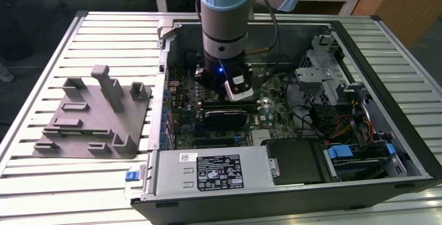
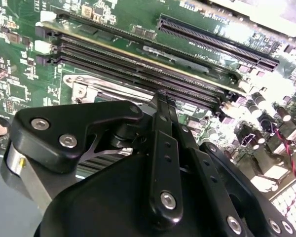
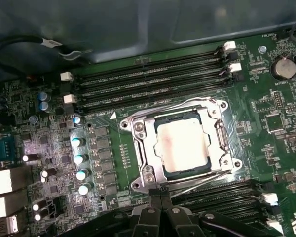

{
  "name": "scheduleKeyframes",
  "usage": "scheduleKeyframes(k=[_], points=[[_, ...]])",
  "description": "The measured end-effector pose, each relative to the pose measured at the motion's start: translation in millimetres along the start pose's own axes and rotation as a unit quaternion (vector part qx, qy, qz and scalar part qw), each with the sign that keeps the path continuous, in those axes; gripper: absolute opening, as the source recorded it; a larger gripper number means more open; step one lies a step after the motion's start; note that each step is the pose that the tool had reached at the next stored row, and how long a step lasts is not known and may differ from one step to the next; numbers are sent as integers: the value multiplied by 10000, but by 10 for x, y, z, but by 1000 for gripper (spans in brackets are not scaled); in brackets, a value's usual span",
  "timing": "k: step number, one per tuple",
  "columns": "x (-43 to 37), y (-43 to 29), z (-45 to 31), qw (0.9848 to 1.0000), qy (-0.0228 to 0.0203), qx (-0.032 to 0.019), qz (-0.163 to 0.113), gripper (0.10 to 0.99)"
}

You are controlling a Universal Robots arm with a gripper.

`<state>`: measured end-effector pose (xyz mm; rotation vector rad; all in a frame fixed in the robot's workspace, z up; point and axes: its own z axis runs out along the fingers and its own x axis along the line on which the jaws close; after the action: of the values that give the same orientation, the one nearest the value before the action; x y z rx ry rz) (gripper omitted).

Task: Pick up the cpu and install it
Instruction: 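Install the second cpu locking lever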

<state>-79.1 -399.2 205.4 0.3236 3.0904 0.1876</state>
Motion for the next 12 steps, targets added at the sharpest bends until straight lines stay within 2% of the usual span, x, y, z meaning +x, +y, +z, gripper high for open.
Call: scheduleKeyframes(k=[6, 8, 10, 12], points=[[-7, -54, 21, 9999, 27, -129, 4, 106], [-1, -68, 21, 9998, 41, -193, 8, 106], [8, -91, 17, 9996, 58, -280, 10, 106], [17, -125, 13, 9994, 70, -333, 13, 106]])
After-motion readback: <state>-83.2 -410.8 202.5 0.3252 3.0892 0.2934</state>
